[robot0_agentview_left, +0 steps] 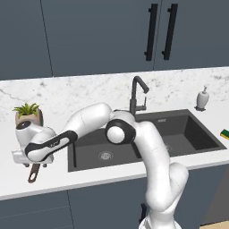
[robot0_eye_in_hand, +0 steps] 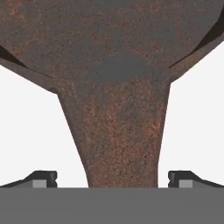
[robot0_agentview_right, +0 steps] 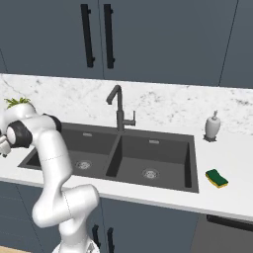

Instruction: Pick the pan and sponge and place them into the sink. Then turn on the water.

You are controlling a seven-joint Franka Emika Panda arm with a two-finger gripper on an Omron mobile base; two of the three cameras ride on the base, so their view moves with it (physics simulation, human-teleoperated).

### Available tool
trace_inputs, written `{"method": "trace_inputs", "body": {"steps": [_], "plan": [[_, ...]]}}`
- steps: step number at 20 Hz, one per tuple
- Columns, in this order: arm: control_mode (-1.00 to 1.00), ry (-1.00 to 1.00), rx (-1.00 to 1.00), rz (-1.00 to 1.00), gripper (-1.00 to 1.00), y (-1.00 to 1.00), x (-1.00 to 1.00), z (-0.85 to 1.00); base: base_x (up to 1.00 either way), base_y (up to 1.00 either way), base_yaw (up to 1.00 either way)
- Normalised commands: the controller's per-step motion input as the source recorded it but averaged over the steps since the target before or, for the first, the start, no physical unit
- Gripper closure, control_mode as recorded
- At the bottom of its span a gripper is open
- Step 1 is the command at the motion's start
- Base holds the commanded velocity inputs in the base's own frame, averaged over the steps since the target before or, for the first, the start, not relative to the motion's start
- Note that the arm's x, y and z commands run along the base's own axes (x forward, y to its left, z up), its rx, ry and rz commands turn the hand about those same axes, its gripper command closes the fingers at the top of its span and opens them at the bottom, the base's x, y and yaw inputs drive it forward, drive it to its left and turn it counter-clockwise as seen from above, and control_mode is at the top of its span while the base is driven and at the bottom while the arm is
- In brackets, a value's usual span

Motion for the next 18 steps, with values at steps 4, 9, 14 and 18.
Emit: {"method": "trace_inputs", "body": {"steps": [4, 9, 14, 18], "plan": [[-1.0, 0.0, 0.0, 0.0, 1.0, 0.0, 0.0, -0.36, 0.0, 0.0, 0.0], [-1.0, 0.0, 0.0, 0.0, 1.0, 0.0, 0.0, -0.01, 0.0, 0.0, 0.0], [-1.0, 0.0, 0.0, 0.0, 1.0, -0.13, -0.01, -0.02, 0.0, 0.0, 0.0], [-1.0, 0.0, 0.01, -0.04, 1.0, -0.69, -0.27, 0.0, 0.0, 0.0, 0.0]]}}
